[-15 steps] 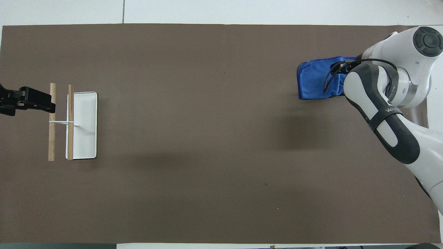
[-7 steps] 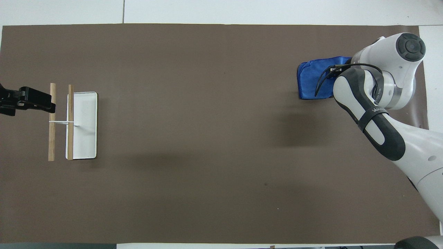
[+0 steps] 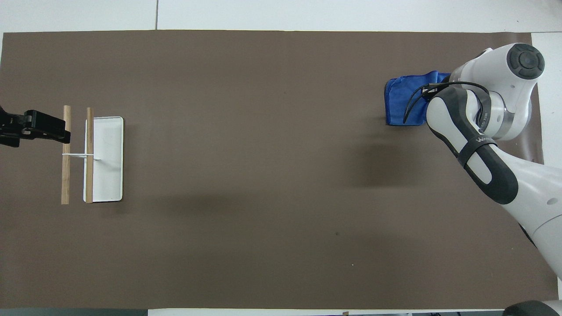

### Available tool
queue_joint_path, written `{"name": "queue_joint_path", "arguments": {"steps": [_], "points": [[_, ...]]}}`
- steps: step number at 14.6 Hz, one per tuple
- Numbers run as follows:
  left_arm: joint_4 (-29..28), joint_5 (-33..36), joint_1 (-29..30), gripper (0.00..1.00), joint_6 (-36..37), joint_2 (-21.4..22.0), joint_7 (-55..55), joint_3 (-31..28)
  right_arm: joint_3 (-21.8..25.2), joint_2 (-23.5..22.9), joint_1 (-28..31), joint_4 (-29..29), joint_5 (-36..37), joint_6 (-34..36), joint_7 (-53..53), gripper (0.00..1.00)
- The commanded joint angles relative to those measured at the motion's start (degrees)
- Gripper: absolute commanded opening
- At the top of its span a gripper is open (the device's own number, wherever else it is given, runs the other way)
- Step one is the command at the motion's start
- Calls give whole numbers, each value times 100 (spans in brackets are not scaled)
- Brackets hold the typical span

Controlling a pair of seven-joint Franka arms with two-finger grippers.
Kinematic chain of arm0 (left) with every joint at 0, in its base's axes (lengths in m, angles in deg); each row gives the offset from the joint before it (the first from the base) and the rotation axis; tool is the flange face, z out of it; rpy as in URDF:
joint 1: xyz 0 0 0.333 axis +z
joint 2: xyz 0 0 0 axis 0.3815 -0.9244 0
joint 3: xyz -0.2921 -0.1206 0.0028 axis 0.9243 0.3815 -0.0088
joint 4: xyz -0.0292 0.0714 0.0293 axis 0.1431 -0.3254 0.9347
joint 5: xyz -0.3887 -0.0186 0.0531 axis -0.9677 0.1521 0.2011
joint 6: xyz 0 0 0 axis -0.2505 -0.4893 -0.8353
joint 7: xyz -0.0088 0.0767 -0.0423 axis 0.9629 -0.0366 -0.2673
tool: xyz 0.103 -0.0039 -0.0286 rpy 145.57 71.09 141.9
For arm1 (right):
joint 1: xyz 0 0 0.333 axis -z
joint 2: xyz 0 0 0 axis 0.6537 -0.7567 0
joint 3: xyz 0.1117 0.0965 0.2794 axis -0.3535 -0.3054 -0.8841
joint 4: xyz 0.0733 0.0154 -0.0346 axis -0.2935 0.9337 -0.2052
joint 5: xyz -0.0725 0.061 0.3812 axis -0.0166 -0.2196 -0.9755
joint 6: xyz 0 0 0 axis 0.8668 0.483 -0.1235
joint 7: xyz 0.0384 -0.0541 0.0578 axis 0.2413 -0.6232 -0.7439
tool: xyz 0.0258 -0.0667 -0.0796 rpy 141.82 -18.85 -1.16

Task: Right arm passes towel to left arm to hang
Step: 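Reach the right gripper down to the blue towel and grasp it, then lift the blue towel with the right gripper and carry it toward the left gripper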

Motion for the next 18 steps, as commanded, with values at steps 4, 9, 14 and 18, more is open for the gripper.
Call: {"name": "queue_joint_path", "arguments": {"steps": [4,9,14,18], "points": [[-23,2,30,100,28,25,-7,7,-50,19,-88,-907,-82,1238,85,0],[-23,2,38,100,28,25,-16,7,-59,45,-624,-1594,-109,2163,998,0],[-23,2,38,100,28,25,-7,7,-383,97,-958,-2244,-573,2734,2509,0],[-23,2,30,100,28,16,-16,7,-989,343,-993,-2245,-742,2726,3827,0]]}}
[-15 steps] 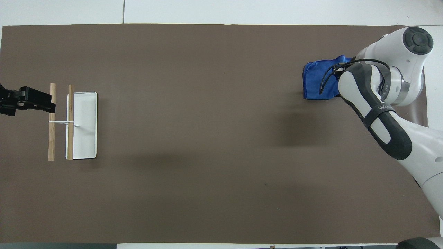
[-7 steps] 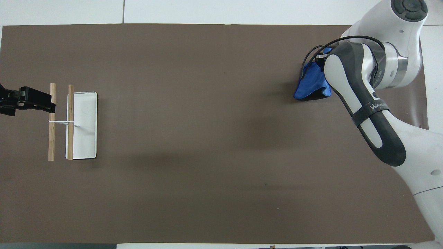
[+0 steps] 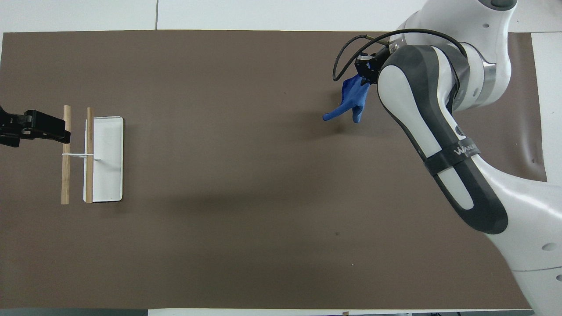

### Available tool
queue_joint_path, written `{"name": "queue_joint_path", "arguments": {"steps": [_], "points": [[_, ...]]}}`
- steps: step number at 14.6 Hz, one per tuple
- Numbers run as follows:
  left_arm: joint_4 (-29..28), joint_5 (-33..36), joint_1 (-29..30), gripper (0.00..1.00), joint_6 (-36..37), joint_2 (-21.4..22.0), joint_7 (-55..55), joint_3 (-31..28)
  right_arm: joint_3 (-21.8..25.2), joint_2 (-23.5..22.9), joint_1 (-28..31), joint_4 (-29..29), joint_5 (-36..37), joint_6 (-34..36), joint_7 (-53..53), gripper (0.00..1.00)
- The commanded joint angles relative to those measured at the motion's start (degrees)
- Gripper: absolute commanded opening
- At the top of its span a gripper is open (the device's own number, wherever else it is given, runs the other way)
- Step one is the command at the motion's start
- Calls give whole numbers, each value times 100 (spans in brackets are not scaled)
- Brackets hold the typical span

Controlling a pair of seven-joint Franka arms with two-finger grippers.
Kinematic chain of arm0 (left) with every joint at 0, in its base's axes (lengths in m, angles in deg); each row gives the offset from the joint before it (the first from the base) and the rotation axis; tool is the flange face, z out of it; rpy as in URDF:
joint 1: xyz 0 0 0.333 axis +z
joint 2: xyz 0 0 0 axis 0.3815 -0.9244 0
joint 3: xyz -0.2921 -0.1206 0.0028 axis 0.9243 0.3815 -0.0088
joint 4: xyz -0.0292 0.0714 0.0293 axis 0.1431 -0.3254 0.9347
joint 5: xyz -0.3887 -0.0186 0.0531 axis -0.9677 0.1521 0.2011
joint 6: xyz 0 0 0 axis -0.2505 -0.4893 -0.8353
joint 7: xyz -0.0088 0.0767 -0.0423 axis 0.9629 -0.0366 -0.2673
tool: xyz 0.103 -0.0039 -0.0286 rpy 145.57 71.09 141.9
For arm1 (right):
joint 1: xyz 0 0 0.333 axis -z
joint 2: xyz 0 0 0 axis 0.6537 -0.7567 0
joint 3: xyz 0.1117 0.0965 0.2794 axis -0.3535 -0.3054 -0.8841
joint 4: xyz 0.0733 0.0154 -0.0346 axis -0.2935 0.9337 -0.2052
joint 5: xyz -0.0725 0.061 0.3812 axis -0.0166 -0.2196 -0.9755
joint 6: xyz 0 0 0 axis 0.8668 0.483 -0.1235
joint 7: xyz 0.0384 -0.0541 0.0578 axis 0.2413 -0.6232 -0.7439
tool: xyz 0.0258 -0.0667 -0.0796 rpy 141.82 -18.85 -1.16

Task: Right arm passes towel to left arm to hang
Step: 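Lift the blue towel with the right gripper and carry it toward the left gripper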

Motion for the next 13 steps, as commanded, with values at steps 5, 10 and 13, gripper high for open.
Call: {"name": "queue_joint_path", "arguments": {"steps": [5,10,13], "points": [[-23,2,21,100,11,25,-42,16,-416,144,-699,-7,-104,-231,2226,0],[-23,2,-120,100,98,25,-42,104,-486,205,-1349,-217,-95,-626,3517,0],[-303,-24,-277,100,-102,148,-820,139,-495,231,-1693,-297,-95,-636,4117,0]]}}
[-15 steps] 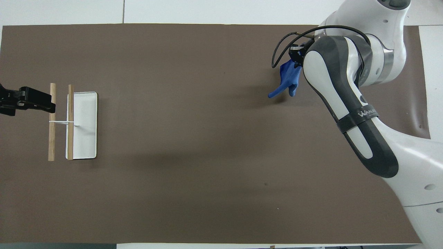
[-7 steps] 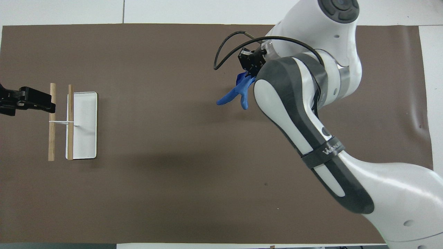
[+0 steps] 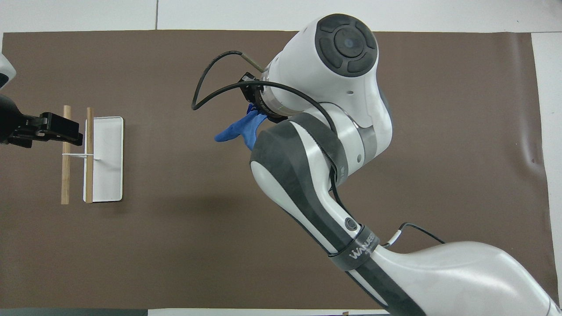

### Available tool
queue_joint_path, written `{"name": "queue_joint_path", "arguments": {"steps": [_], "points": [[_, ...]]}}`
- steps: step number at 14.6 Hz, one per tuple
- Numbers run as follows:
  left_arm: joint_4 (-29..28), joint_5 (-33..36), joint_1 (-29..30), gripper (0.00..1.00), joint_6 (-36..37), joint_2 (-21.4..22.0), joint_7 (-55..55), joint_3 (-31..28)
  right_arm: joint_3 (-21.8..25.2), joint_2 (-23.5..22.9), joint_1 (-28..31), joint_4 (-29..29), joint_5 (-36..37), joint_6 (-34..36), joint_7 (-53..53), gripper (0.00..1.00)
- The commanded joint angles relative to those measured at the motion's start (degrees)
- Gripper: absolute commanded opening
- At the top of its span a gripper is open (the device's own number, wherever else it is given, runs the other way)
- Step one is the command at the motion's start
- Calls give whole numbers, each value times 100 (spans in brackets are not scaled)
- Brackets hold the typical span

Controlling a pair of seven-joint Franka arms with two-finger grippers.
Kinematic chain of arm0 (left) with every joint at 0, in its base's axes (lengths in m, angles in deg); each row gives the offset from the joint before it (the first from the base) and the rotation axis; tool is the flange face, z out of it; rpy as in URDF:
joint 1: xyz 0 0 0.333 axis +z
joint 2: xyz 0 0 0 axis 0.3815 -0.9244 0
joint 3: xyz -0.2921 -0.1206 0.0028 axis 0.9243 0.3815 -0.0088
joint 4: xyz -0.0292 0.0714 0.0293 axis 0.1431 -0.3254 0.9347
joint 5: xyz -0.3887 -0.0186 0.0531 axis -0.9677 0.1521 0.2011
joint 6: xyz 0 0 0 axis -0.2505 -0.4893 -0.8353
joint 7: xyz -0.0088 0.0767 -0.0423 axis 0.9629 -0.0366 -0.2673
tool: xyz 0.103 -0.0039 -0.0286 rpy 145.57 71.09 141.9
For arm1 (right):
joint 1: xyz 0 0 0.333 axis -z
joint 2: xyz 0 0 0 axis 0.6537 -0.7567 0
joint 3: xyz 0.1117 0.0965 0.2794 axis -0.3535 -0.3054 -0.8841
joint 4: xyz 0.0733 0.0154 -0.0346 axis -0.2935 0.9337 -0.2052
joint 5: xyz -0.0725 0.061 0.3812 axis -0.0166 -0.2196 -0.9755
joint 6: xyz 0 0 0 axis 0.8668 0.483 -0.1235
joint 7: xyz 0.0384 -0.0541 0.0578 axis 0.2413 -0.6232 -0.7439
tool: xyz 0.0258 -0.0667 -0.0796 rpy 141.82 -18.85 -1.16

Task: Right arm passes towel to left arm to hang
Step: 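Lift the blue towel with the right gripper and carry it toward the left gripper, then grasp the towel with the left gripper while the right gripper holds it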

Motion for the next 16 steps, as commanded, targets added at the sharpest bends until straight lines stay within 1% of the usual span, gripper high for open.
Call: {"name": "queue_joint_path", "arguments": {"steps": [1,2,4,5,7,8,10,11,13,14,16], "points": [[-447,-139,-185,100,-327,222,-1049,10,-30,114,-129,-38,-104,-40,493,0],[-658,-453,-194,100,-529,301,-1541,10,-74,210,-130,-82,-105,-40,686,0],[-931,-719,-316,100,-873,320,-2517,18,-319,229,-103,-117,-105,-66,924,0],[-1020,-859,-352,100,-987,320,-3053,18,-346,229,-112,-178,-105,-84,1082,0],[-1274,-1377,-396,100,-1356,328,-4239,18,-355,229,-121,-293,-113,-84,1329,0],[-1354,-1632,-405,100,-1392,355,-4784,18,-382,229,-112,-345,-166,-84,1425,0],[-1582,-1949,-510,100,-1454,451,-5358,18,-408,229,-112,-399,-201,-180,1470,0],[-1731,-2212,-519,100,-1550,513,-5587,18,-408,229,-112,-399,-210,-207,1479,0],[-2091,-2661,-519,100,-2058,653,-6018,18,-461,229,-112,-407,-201,-216,1540,0],[-2180,-2793,-546,100,-2261,680,-6142,18,-470,229,-121,-407,-201,-259,1558,0],[-2198,-2952,-581,100,-2342,680,-6467,18,-470,229,-112,-407,-201,-286,1558,0]]}}
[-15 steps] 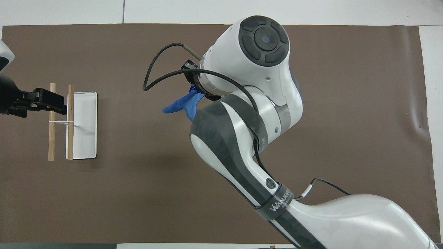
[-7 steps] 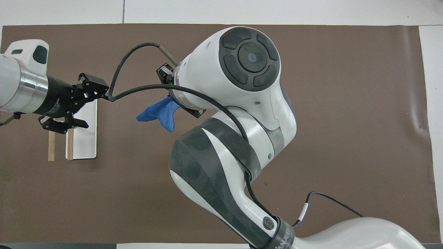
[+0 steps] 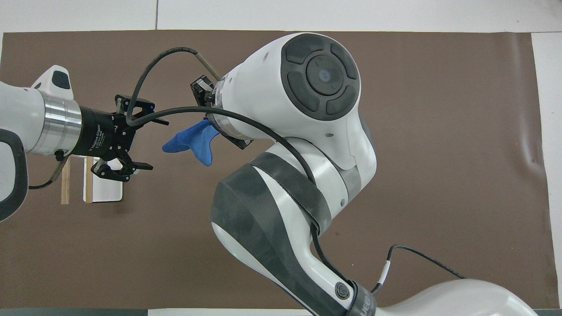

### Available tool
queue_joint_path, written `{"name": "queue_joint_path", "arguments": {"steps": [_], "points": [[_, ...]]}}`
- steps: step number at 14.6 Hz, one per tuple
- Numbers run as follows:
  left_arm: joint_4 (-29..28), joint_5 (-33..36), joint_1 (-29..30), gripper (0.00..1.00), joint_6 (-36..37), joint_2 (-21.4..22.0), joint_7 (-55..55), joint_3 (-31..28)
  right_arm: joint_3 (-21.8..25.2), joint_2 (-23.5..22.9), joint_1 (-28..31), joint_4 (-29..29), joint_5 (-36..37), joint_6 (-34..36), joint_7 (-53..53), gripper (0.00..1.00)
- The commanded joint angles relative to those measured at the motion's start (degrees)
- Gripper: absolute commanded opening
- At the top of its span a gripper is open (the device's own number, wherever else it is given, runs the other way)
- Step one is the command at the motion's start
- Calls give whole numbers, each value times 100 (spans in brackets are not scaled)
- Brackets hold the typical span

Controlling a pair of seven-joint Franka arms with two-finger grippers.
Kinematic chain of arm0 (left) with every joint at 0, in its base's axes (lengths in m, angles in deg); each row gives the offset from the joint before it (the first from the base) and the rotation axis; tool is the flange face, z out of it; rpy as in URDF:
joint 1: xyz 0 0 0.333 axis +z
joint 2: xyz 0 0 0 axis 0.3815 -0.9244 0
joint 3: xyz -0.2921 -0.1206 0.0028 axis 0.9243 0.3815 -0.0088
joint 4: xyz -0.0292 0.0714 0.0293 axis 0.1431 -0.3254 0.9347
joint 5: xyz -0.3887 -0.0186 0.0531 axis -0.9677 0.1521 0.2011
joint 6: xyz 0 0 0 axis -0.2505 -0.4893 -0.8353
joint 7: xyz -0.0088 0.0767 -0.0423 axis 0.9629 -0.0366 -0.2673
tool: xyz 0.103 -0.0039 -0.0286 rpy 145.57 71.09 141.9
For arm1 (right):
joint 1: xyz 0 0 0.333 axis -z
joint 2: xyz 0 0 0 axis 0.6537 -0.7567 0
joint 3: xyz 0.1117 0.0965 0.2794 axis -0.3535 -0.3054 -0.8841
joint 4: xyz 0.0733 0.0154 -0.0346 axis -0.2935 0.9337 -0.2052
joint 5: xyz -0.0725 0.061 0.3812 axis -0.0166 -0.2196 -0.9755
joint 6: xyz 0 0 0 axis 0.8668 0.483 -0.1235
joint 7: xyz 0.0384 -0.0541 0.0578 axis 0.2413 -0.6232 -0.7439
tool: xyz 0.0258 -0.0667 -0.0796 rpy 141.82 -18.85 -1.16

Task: Right arm passes towel to left arm to hang
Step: 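Grasp the towel with the left gripper while the right gripper holds it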

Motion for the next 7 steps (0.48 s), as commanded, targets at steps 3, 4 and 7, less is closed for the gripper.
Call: {"name": "queue_joint_path", "arguments": {"steps": [3,4,7], "points": [[-415,-284,-133,100,-467,244,-592,-27,-94,-20,82,-44,-104,-71,87,0],[-485,-328,-186,100,-643,235,-618,-27,-94,-20,82,-44,-104,-71,87,0],[-582,-425,-292,89,-994,191,-995,-27,-94,-20,82,-44,-104,-71,87,0]]}}
